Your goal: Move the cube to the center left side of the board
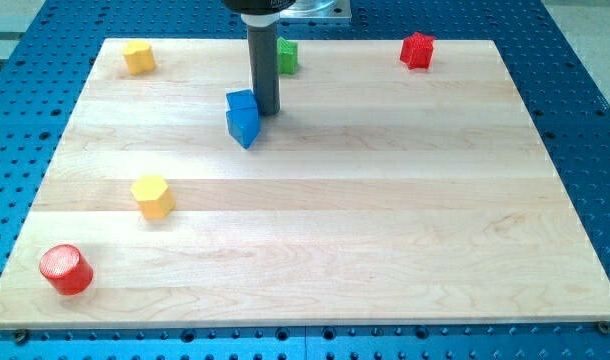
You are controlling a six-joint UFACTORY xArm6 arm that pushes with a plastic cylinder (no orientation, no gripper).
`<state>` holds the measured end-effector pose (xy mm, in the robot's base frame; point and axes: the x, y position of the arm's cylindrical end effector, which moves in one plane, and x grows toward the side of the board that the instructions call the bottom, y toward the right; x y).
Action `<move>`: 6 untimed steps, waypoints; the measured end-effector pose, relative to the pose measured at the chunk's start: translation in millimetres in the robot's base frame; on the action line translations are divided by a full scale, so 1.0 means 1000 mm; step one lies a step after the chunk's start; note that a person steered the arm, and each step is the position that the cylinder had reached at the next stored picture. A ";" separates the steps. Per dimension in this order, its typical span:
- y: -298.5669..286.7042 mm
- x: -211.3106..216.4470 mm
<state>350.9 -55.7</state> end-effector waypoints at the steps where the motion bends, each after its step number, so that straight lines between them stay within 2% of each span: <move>1: -0.081 0.026; 3: -0.080 0.035; 4: -0.080 0.025; 5: -0.089 0.017; 6: -0.111 0.029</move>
